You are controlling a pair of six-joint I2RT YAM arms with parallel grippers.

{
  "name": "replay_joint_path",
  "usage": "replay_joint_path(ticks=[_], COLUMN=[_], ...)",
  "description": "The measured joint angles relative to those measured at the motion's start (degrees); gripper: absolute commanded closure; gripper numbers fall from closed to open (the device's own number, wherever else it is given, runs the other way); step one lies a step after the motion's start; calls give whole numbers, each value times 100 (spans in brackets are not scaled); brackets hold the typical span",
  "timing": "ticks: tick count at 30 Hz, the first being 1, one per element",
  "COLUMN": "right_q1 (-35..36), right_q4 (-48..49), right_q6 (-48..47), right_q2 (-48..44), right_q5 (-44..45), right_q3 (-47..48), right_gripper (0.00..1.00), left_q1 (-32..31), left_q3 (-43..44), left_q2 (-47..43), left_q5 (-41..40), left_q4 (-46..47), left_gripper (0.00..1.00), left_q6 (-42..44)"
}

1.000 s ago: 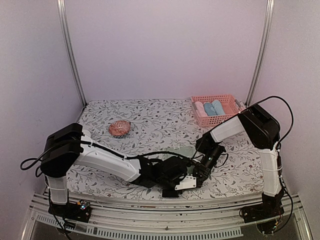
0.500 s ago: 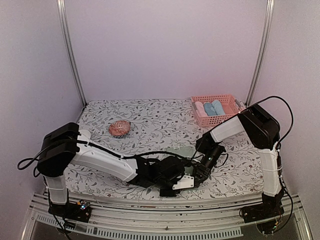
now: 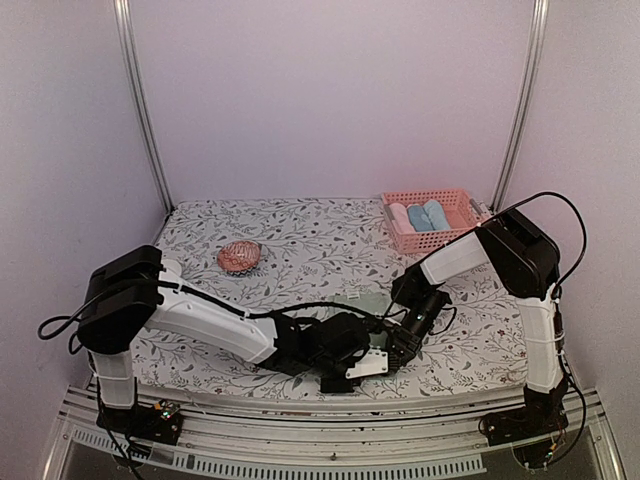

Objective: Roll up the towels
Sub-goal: Roll the towel at the center of the board.

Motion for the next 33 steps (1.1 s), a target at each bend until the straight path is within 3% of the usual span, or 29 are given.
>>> replay_joint_path(ticks=[2, 8, 11, 18, 23, 28, 33], right_q1=[0, -33, -144, -1176, -1578, -1071, 236], right_q4=[-9, -251, -398, -382, 612, 1668, 2518], right_q6=[-2, -227, -404, -737, -728, -719, -813], right_q2=[0, -52, -295, -1679, -3287, -4841, -5418], right_q5=[-7, -39, 116, 367, 551, 1381, 2487], right_q3=[0, 52, 94, 249, -459, -1674, -2417], right_gripper=[93, 72, 68, 71, 75, 73, 67], left_q1=[4, 28, 66, 291, 601, 1117, 1576], left_q3=[0, 7, 7, 13, 216, 811, 1134], left_q2=[0, 4, 4, -17, 66, 516, 920], left_q5=[15, 155, 323, 990, 1864, 3154, 4441], left_q4=[-2, -11, 9, -37, -348, -798, -988], left_gripper=[79, 93, 96, 100, 100, 100, 100], left_q6=[2, -31, -105, -396, -817, -1445, -2120])
